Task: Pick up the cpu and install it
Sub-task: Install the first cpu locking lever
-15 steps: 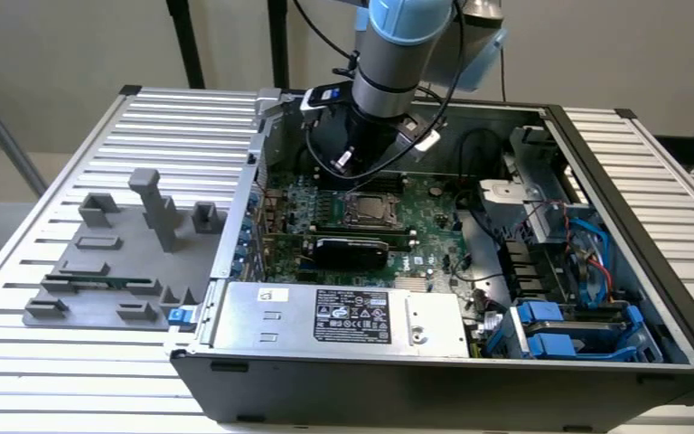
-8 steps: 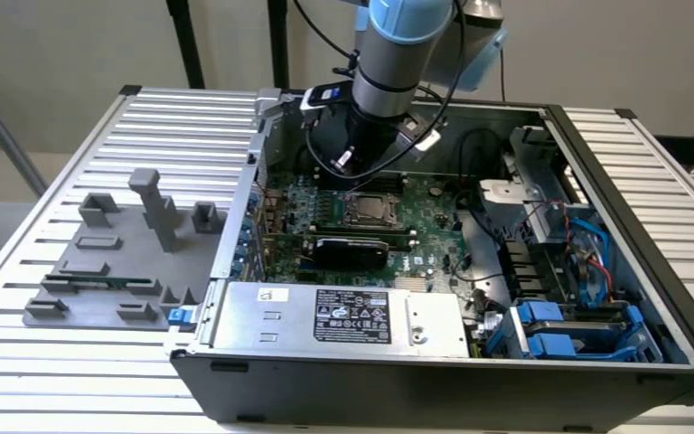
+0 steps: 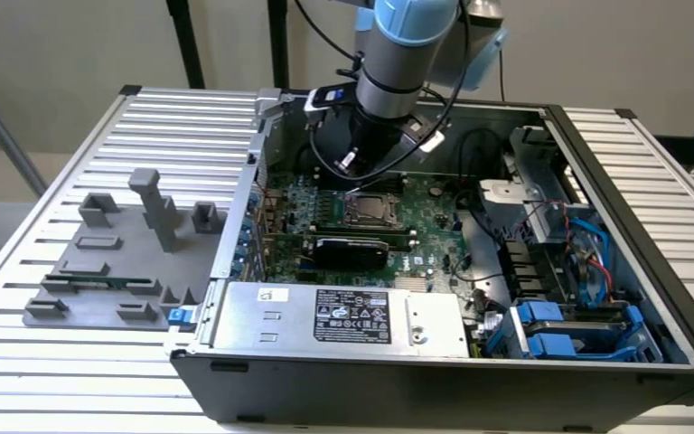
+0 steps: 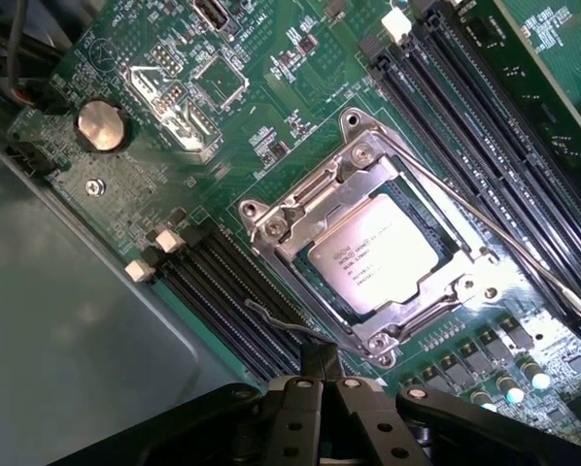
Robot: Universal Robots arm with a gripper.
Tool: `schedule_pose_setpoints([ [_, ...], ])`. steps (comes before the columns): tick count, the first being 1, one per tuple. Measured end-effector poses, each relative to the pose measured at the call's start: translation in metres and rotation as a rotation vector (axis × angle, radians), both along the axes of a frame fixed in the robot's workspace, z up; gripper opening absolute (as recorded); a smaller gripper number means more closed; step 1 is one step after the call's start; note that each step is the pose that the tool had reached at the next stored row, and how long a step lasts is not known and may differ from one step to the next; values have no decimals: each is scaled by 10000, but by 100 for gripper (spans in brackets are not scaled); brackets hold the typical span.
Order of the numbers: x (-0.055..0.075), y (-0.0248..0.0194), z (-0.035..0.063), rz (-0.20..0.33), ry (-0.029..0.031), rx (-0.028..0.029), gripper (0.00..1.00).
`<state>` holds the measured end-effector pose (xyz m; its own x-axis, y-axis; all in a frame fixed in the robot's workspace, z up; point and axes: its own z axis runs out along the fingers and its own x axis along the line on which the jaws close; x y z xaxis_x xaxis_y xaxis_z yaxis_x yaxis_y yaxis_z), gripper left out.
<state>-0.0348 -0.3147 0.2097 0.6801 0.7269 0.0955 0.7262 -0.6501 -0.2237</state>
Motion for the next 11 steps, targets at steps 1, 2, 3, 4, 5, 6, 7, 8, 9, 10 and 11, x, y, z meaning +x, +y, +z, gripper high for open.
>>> schedule_pose_setpoints([
  [1, 13, -1, -3, 5, -1, 0, 11],
  [2, 28, -3, -5, 9, -1, 0, 11],
  [3, 42, -5, -8, 15, 0, -1, 11],
  [4, 57, -7, -11, 21, 0, -2, 11],
  [5, 72, -10, -14, 28, -1, -3, 11],
  [6, 83, -13, -17, 34, -1, -4, 11],
  [7, 93, -18, -20, 42, -1, -6, 11],
  [8, 101, -23, -23, 48, -1, -9, 11],
  [9, 110, -28, -25, 56, 0, -15, 11],
  [10, 117, -33, -28, 63, 0, -16, 11],
  [11, 125, -37, -32, 70, -1, -16, 11],
])
